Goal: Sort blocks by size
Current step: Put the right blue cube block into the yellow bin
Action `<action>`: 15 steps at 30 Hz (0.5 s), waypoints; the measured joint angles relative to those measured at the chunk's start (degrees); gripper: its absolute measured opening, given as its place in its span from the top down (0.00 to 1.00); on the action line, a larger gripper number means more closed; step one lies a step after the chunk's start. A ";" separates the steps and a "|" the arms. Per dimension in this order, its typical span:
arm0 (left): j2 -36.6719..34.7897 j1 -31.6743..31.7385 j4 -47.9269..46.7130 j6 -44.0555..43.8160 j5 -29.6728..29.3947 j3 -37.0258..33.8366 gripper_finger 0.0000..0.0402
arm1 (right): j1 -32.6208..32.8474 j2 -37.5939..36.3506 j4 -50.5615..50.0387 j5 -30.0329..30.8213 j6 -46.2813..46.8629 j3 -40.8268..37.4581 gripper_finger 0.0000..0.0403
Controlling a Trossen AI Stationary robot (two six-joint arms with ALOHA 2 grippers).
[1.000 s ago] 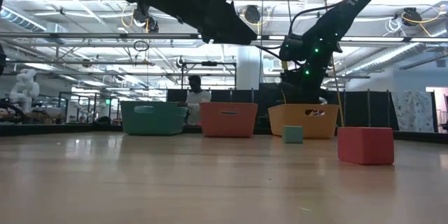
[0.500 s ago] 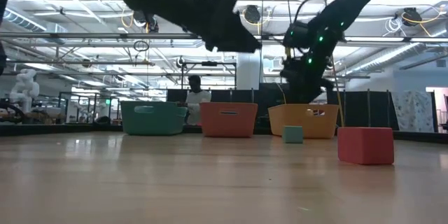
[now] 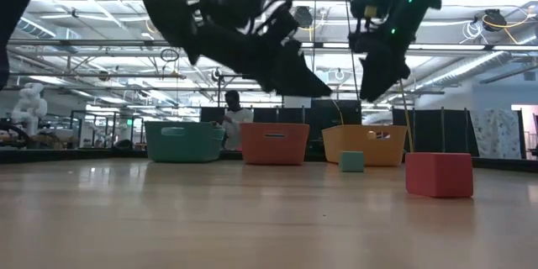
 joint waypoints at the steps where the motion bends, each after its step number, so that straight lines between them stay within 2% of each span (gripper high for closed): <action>1: 1.25 -0.01 1.65 -0.03 0.15 0.02 0.47 | 1.45 -0.73 -0.40 0.03 0.06 0.00 0.50; 5: 5.80 0.00 6.52 -0.07 0.31 0.18 0.47 | 7.64 -3.11 -2.81 0.06 0.16 0.00 0.50; 15: 15.44 -0.13 6.70 -0.46 3.89 6.92 0.47 | 18.75 -4.71 -3.16 0.31 4.06 0.00 0.50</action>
